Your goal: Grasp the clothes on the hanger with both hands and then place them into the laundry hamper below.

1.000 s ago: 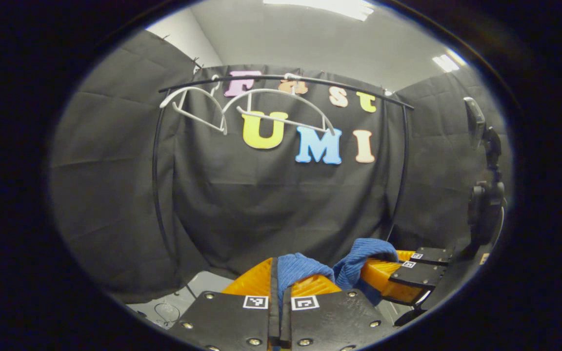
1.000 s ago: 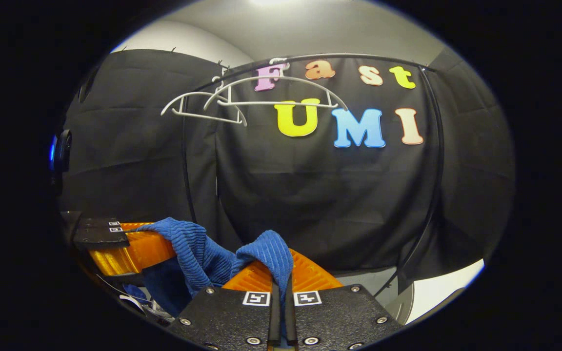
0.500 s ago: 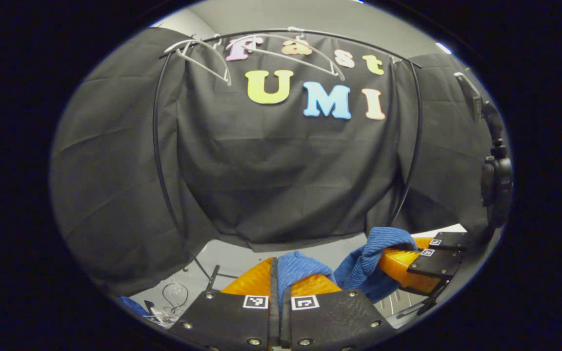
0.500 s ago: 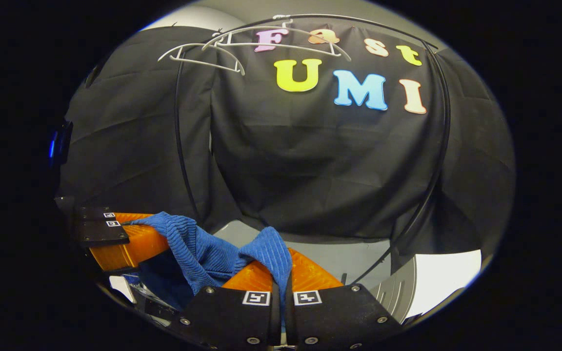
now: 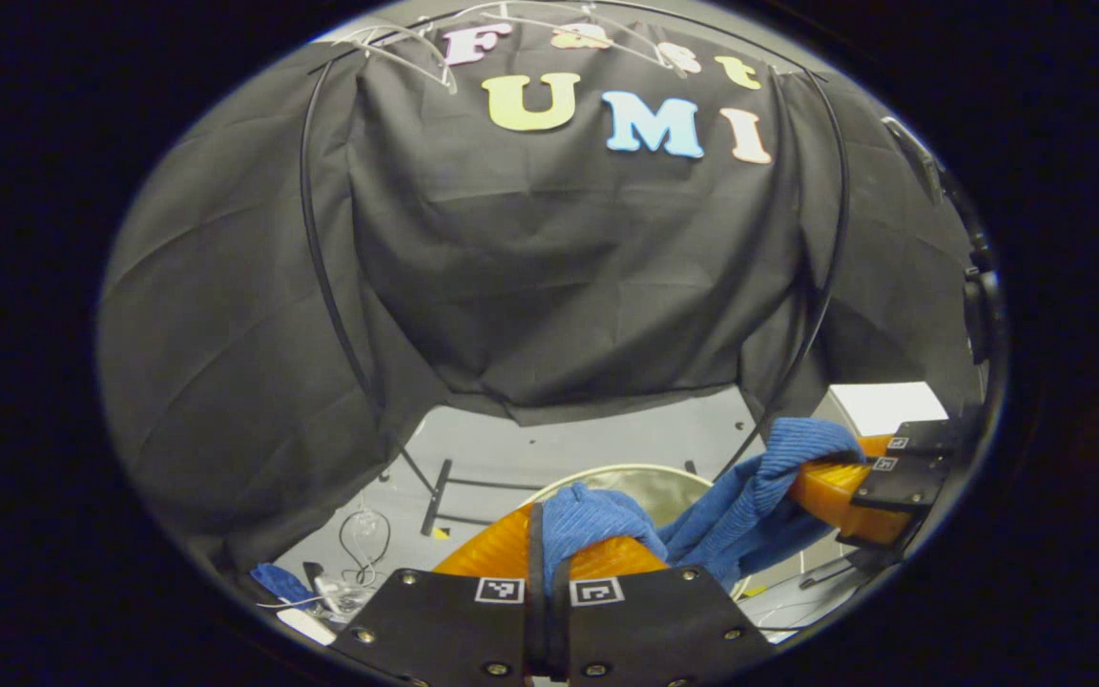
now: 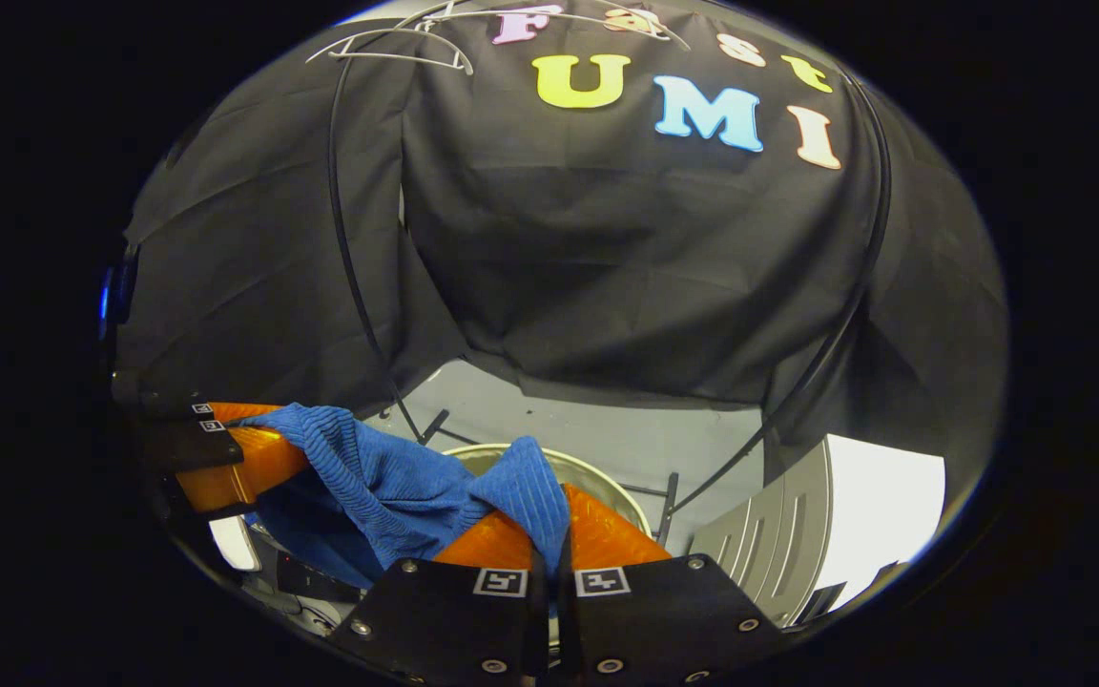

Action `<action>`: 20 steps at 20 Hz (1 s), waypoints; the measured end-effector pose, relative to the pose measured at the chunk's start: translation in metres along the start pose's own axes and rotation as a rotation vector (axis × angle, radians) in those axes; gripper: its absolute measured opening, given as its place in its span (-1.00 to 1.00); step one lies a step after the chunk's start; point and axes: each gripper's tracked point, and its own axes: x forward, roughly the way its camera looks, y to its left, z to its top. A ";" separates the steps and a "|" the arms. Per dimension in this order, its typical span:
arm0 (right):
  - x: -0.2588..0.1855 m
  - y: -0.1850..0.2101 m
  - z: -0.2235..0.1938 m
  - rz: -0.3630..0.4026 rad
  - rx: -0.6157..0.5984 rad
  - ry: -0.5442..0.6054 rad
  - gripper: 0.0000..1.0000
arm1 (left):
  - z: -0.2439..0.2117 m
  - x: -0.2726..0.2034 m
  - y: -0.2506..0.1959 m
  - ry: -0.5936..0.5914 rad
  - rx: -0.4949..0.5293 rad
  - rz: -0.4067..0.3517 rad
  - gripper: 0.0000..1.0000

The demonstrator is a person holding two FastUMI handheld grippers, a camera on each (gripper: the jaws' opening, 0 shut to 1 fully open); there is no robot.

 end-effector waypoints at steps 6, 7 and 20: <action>0.013 -0.006 -0.043 -0.037 -0.017 0.123 -0.78 | -0.037 0.012 0.020 0.113 0.026 0.063 -0.94; 0.014 -0.007 -0.046 -0.040 -0.015 0.139 -0.76 | -0.042 0.013 0.018 0.137 0.010 0.050 -0.98; -0.008 -0.009 -0.031 -0.071 -0.010 0.071 0.91 | -0.013 -0.019 0.006 0.038 0.020 0.015 0.86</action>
